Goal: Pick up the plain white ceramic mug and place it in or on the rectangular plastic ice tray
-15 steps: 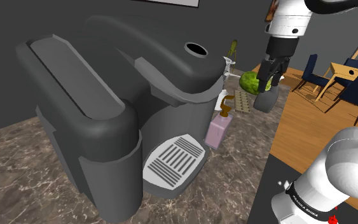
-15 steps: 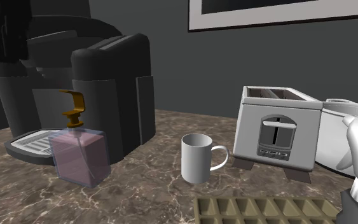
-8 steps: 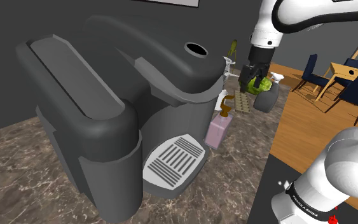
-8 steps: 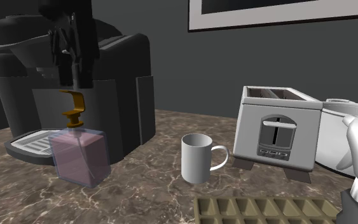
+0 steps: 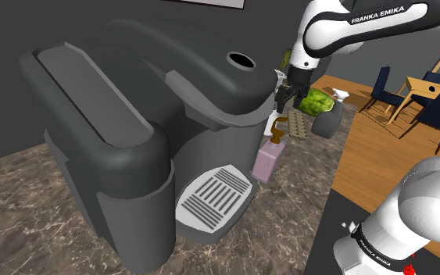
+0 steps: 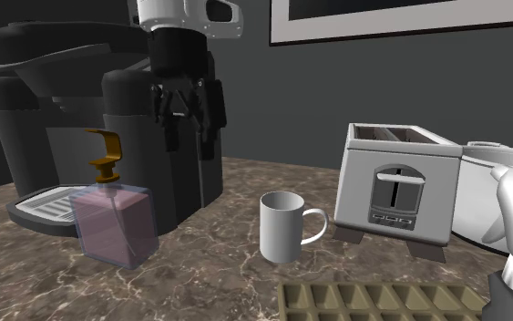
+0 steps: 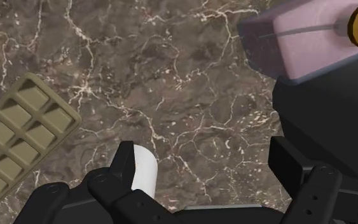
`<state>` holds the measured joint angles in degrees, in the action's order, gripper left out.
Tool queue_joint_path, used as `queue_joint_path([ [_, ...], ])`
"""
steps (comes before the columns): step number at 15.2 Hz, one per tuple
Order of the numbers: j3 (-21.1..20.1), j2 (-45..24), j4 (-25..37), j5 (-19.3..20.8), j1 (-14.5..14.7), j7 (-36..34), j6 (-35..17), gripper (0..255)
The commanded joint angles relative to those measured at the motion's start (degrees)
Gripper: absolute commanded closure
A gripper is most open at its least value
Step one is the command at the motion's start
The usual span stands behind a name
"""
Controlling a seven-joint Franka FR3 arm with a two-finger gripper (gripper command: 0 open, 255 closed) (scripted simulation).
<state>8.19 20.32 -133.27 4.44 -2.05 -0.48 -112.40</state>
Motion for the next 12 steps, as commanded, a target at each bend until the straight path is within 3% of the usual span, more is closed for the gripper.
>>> queue_joint_path([
  [1,0.95,-4.16,1.85,-0.36,-0.24,0.79,-3.24,0],
  [10,4.22,-22.21,13.42,-4.92,-1.65,5.52,-13.2,0],
  [12,4.27,-23.28,13.62,-5.27,-1.78,5.8,-14.17,0],
])
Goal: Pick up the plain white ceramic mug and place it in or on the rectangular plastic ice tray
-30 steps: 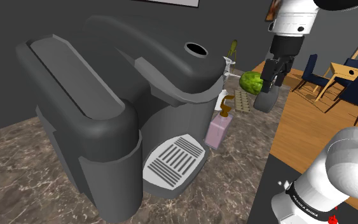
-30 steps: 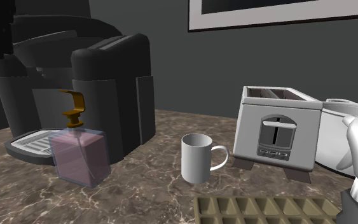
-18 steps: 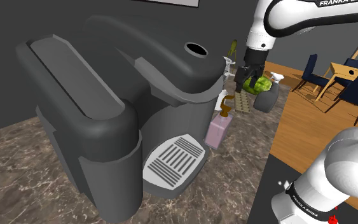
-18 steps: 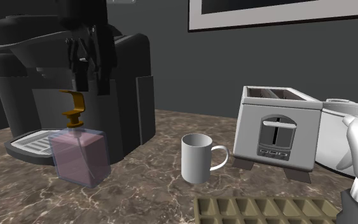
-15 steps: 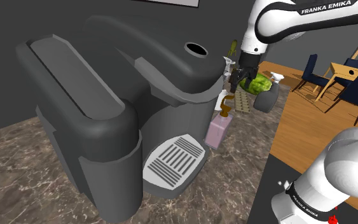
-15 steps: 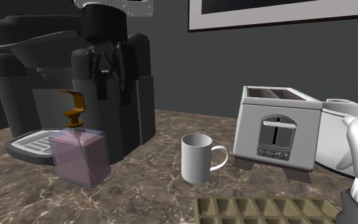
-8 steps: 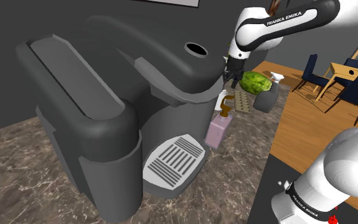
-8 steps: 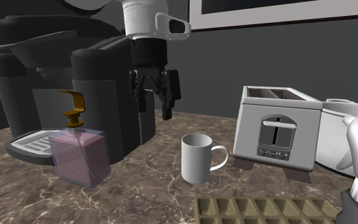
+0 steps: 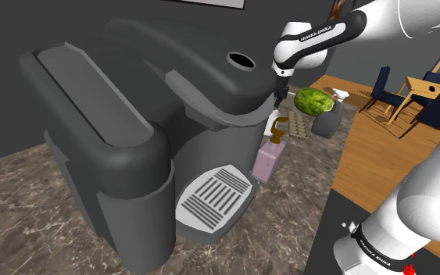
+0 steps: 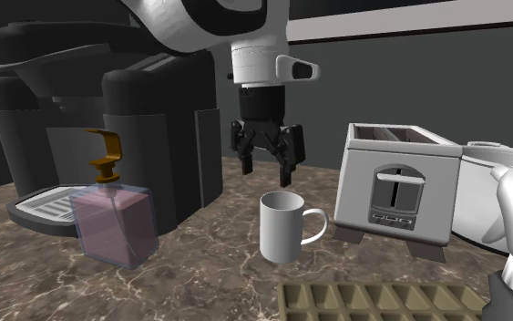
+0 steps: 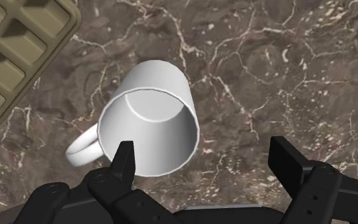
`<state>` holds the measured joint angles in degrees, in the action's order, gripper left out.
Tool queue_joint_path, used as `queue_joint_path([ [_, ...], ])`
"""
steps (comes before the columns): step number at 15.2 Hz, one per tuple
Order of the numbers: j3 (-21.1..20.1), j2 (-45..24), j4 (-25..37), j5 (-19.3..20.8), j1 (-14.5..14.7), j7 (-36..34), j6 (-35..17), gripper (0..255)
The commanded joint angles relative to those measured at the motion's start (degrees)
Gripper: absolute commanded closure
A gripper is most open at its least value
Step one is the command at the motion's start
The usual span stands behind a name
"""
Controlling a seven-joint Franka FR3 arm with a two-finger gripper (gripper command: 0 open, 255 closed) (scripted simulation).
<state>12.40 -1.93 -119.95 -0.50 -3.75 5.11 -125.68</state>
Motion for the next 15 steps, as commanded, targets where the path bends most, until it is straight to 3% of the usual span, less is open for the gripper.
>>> queue_joint_path([
  [1,0.05,-1.43,-0.03,-0.45,-0.09,0.29,-1.61,0],
  [6,0.0,-3.85,-1.62,-1.19,-0.19,0.8,-5.56,0],
  [14,0.0,-3.85,-1.62,-1.19,-0.2,0.8,-5.55,0],
  [15,0.0,-3.85,-1.62,-1.19,-0.2,0.8,-5.55,255],
])
